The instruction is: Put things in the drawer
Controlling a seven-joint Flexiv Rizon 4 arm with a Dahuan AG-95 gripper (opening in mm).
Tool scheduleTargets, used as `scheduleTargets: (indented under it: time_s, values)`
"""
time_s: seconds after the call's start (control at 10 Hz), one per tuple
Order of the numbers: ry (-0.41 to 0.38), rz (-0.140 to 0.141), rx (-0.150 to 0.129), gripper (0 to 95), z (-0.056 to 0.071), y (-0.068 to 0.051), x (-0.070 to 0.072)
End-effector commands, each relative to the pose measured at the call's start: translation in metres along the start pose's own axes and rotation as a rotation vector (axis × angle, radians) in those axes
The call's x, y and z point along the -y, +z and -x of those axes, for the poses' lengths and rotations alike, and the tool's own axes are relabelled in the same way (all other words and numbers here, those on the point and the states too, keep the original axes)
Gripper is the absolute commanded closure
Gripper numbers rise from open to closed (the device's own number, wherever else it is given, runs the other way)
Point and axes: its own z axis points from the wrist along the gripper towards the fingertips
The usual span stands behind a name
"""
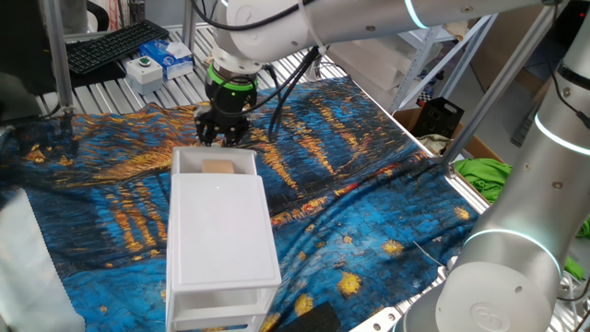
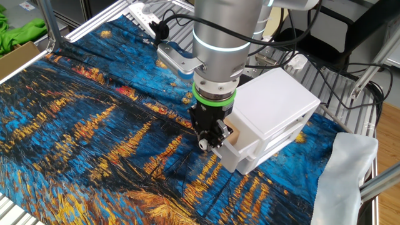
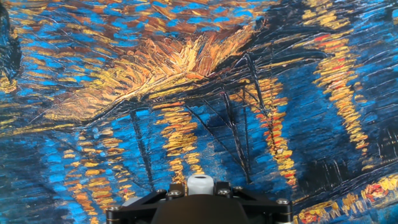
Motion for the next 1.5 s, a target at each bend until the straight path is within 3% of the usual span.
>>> scheduleTargets:
  time_s: [0.1,1.5]
  values:
    - [0.002,0.003,0.002,95.0,0.0002,0.0006,0.0004]
    - [0.014,0.006,-0.004,95.0,0.0045,0.0032,-0.0029]
